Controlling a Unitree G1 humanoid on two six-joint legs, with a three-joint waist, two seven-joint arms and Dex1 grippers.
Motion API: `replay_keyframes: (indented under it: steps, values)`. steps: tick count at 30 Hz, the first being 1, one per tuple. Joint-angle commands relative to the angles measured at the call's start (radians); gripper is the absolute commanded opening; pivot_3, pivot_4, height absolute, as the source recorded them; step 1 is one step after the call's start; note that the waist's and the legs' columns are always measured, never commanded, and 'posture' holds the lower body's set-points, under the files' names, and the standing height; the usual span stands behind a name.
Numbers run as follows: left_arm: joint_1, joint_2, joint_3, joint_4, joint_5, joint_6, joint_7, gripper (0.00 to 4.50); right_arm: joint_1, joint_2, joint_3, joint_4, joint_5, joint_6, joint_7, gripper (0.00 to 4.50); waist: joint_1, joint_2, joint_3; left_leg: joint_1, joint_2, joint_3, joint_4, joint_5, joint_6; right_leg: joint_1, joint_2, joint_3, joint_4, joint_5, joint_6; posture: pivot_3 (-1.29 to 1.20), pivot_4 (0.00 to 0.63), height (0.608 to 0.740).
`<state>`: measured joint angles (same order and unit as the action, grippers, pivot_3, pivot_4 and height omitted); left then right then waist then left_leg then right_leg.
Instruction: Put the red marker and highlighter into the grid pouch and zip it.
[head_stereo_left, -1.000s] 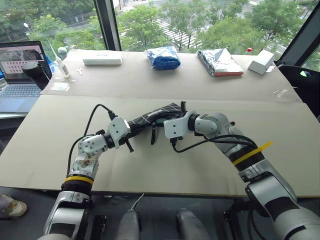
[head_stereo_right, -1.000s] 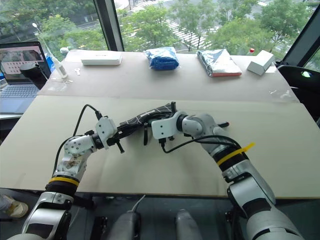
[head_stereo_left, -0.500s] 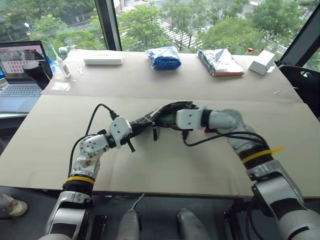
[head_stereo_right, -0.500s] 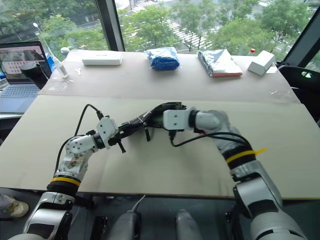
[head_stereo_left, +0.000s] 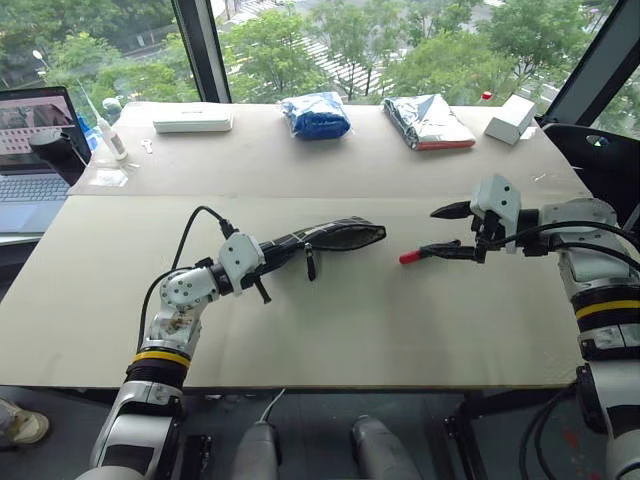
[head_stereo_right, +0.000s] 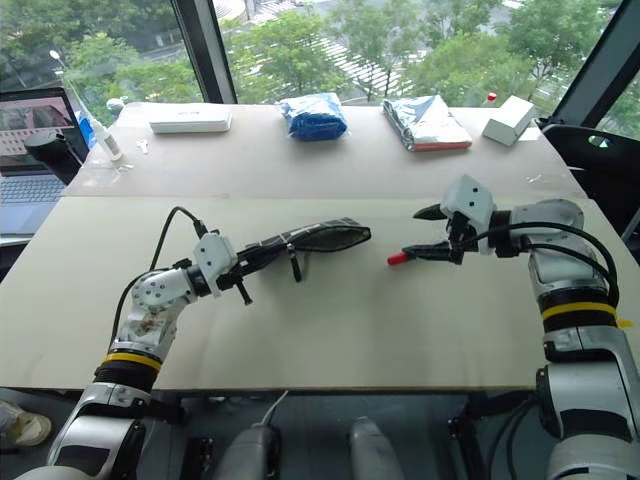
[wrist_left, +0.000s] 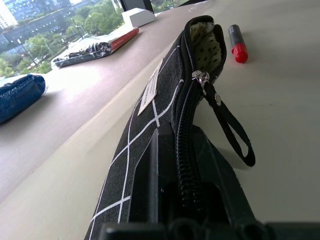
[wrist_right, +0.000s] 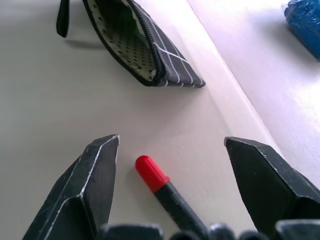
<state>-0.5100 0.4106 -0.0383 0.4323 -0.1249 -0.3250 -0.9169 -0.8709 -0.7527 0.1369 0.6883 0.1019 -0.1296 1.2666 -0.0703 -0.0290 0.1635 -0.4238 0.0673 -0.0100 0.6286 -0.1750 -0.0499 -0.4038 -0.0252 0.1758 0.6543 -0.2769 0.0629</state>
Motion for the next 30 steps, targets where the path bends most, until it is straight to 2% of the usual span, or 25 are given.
replay_keyframes:
  steps: [1,14,28,30]
  values:
    - [-0.012,0.007,0.01,-0.023,-0.02,-0.012,0.003,0.0,-0.068,0.022,0.026,0.141,-0.066,-0.106,0.013,3.75,0.0,0.0,0.0,0.0,0.0,0.0,0.0,0.0,0.0,0.0,0.0,0.0,0.0,0.0,0.0,0.0,0.15,0.74]
    - [0.009,0.023,0.022,-0.047,-0.021,-0.006,0.015,0.0,-0.227,0.085,0.082,0.495,-0.233,-0.237,-0.006,3.75,-0.002,0.002,0.002,0.0,0.0,0.0,0.0,0.0,0.0,0.0,0.0,0.0,0.001,0.0,0.0,0.0,0.15,0.74]
    - [0.019,0.025,0.019,-0.068,-0.02,-0.002,0.021,0.0,-0.289,0.095,0.192,0.609,-0.456,-0.239,-0.155,3.75,-0.001,0.002,0.002,0.001,0.0,0.0,0.0,0.0,0.0,0.0,0.0,0.0,0.001,0.0,0.0,0.0,0.15,0.74]
    - [0.021,0.026,0.02,-0.072,-0.02,-0.001,0.022,0.0,-0.299,0.094,0.202,0.619,-0.474,-0.207,-0.152,3.24,0.0,0.002,0.002,0.001,0.0,0.0,0.0,0.0,0.0,0.0,0.0,0.0,0.001,0.0,0.0,0.0,0.15,0.74]
